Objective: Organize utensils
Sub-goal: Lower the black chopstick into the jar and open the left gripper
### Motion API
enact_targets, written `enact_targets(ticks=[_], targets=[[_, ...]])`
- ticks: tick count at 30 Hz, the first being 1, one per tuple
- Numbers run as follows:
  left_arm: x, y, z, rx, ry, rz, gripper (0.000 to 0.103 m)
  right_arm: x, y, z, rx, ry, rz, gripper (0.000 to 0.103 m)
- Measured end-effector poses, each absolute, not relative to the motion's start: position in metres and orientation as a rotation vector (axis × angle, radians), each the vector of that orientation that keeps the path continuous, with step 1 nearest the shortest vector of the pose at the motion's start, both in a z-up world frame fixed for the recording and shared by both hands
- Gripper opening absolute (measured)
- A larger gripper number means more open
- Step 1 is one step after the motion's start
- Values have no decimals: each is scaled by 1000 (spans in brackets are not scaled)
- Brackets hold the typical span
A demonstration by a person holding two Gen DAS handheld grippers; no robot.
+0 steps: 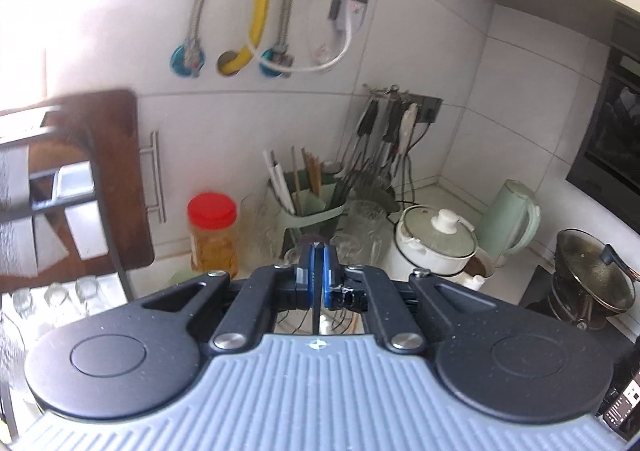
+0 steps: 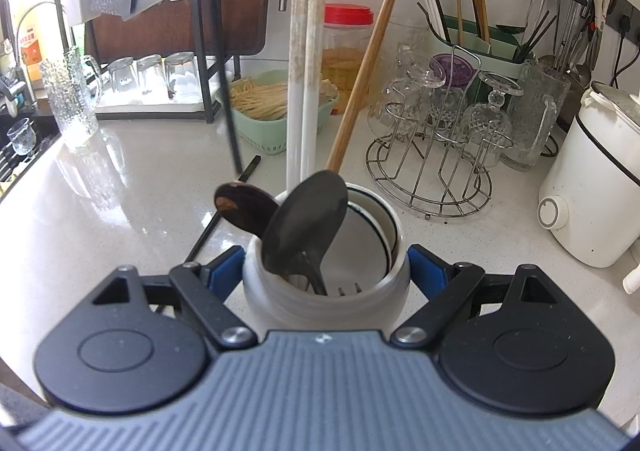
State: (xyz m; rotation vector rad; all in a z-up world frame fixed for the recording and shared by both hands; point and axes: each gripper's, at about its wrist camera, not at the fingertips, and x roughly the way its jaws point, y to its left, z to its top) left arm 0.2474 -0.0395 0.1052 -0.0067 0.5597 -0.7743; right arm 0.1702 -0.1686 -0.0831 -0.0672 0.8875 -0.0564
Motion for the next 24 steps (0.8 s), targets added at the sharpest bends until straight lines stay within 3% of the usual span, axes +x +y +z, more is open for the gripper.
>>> enact_targets(ticks=[8,24], targets=[[240,-48,127,-8,531,-819,5,174,-168,-85,-65,879,-57,90],[247,-83,67,44,674,-848,5,172,-170,-85,-68,868,-41,90]])
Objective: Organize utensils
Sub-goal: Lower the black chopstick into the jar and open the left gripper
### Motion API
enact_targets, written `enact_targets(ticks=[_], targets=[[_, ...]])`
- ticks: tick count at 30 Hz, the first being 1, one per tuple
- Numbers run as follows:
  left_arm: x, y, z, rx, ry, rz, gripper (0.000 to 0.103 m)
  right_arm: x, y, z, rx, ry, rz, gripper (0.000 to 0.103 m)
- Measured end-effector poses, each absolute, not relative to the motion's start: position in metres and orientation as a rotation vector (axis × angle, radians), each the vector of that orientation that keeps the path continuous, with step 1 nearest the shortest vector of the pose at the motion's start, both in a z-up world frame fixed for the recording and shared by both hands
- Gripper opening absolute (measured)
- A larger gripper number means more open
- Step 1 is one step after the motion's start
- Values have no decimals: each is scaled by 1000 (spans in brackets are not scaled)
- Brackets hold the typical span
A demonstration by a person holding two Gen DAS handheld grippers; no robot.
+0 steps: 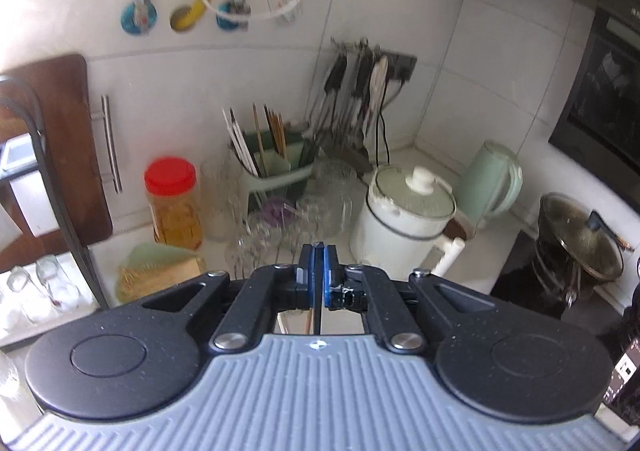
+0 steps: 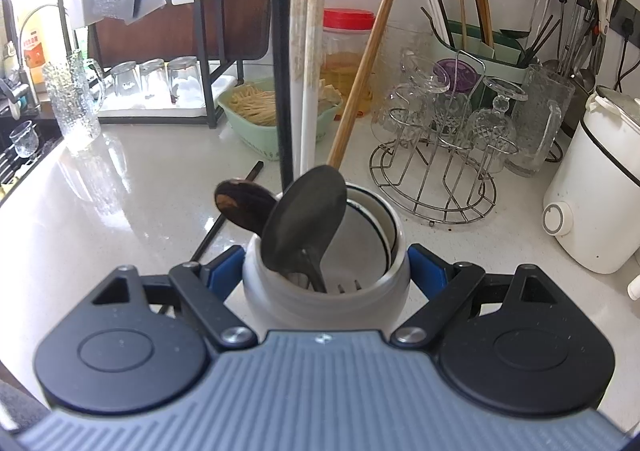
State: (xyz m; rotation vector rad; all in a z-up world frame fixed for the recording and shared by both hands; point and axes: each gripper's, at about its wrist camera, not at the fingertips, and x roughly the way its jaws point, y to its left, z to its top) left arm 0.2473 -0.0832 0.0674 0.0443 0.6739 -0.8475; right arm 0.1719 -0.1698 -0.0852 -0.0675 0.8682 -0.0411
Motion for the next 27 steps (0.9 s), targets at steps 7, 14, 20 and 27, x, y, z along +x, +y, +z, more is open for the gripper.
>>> enact_targets(ticks=[7,14,20,27], targets=[[258,-102,42,89,814,-855,5,172,-169,-85,-74,867,-33,90],[272,-122,19,111,957,-861,4,172,-170,-86,-72,858,-26,90],[278,-133,2,107,1040,-849,4,172,-171,-86,-73,855,-21,90],[275,-128,8,79,1007,-843,5,172,-170,-86,-74,856,-21,90]])
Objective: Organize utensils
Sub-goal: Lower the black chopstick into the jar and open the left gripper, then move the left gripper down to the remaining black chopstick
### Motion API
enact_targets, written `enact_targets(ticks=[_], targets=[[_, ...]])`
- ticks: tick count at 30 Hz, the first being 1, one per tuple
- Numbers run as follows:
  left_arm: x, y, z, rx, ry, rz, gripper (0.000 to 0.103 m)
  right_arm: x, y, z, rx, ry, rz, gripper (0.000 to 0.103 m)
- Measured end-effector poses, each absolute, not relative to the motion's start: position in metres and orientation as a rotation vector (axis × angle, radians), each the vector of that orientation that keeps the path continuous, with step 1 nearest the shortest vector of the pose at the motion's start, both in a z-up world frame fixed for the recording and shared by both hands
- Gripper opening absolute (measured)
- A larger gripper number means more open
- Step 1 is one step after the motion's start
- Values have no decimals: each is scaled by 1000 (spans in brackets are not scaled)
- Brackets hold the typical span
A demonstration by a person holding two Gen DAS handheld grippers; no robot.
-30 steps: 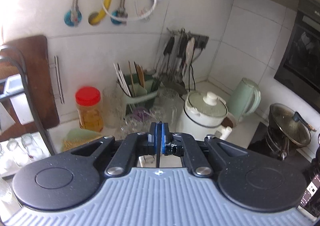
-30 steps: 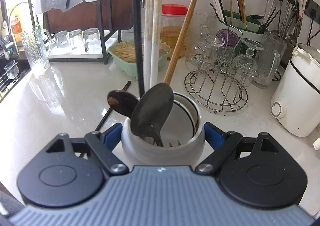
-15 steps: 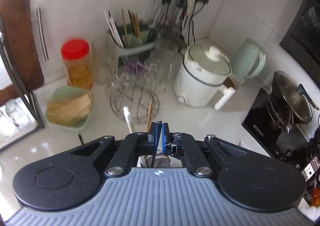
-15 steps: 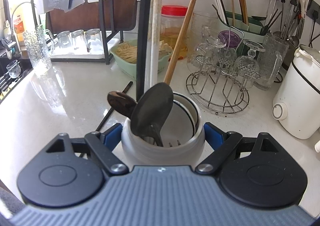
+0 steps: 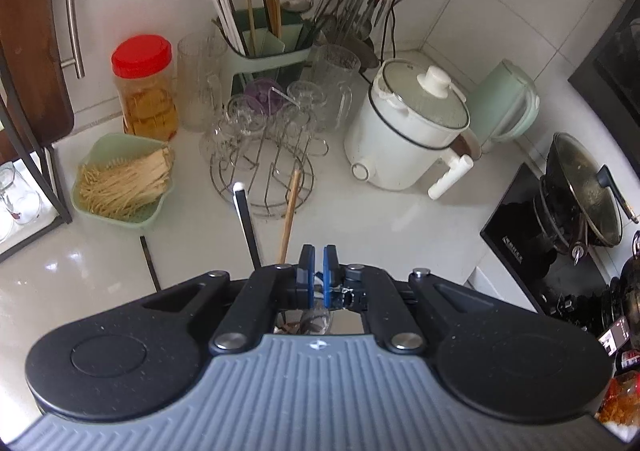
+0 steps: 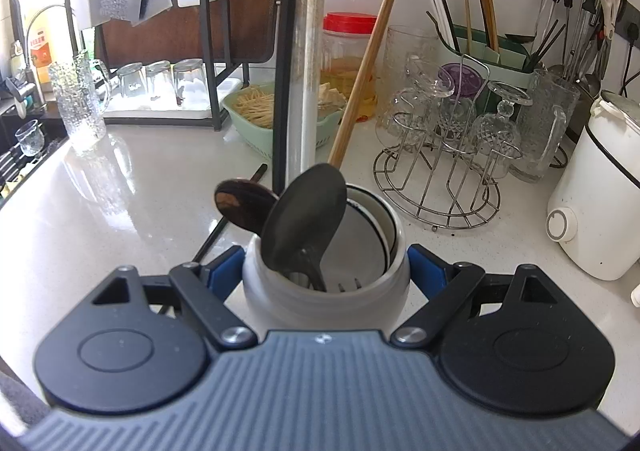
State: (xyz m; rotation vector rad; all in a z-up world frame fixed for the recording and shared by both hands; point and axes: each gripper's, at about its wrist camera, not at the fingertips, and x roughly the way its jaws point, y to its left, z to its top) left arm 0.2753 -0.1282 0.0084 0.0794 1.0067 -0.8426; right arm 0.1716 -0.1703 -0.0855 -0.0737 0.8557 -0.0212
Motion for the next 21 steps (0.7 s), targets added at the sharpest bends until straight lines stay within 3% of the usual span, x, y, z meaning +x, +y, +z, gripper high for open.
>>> enact_targets(ticks=[6,15,19,21], targets=[[272,-106,14,39,963,-804,5,172,-169,-86,-71,861,-28,90],[259,-43,-3,-46,924,-670,42,172,-167,-86,-63,864,-60,89],[258,-18,-21,-55,968,-559,50,172,-167,-85,-46,872,-84,89],[257,-7,-25,-62,986,-533,60,174,-167,-85,-43,876,-87,90]])
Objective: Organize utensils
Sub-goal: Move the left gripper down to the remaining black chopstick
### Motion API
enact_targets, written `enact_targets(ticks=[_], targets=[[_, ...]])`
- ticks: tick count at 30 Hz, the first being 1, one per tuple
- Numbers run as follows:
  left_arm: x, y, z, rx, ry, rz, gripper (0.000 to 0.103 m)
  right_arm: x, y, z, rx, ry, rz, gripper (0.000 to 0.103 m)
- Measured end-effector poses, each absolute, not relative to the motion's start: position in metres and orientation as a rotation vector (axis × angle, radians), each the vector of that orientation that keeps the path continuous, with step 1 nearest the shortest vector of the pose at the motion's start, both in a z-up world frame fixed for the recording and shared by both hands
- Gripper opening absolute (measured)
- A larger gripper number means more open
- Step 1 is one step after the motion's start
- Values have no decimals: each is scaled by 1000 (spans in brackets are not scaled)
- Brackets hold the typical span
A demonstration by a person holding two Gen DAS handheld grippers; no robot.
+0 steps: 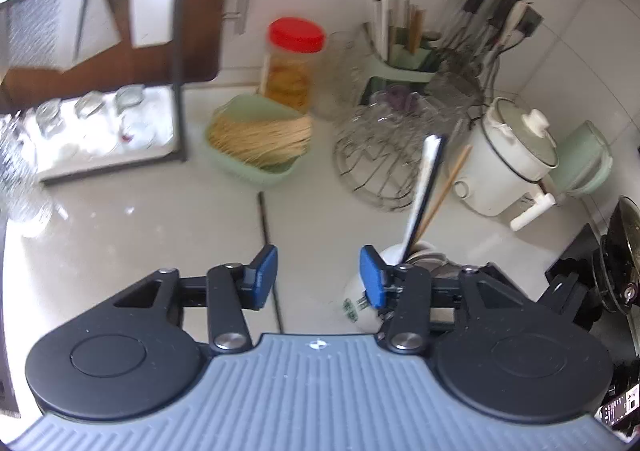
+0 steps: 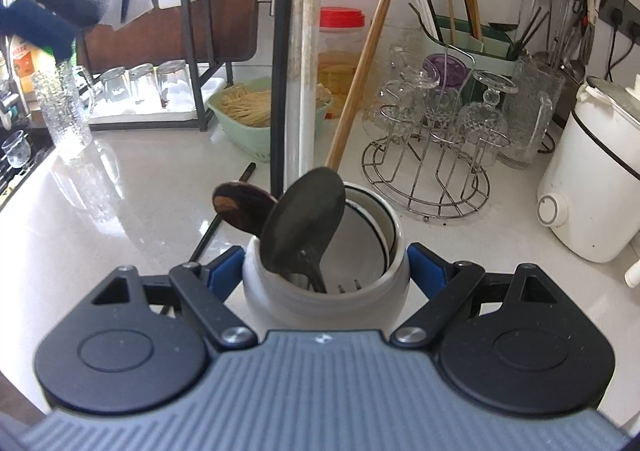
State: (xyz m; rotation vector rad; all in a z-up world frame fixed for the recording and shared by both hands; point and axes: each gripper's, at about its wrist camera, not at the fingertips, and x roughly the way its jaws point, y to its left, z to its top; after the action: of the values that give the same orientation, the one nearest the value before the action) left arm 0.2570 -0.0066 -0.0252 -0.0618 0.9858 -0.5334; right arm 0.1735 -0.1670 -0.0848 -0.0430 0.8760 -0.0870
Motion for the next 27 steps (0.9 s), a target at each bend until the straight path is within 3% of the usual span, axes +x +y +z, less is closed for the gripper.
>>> enact_targets(ticks=[6,27], targets=[[257,11,-39,-37,955,-456,74,180,-166,-83,-43,914,-95,90],[348,-45,-195,-119,1122,-380,71,176,-166,-83,-44,928,-91,89]])
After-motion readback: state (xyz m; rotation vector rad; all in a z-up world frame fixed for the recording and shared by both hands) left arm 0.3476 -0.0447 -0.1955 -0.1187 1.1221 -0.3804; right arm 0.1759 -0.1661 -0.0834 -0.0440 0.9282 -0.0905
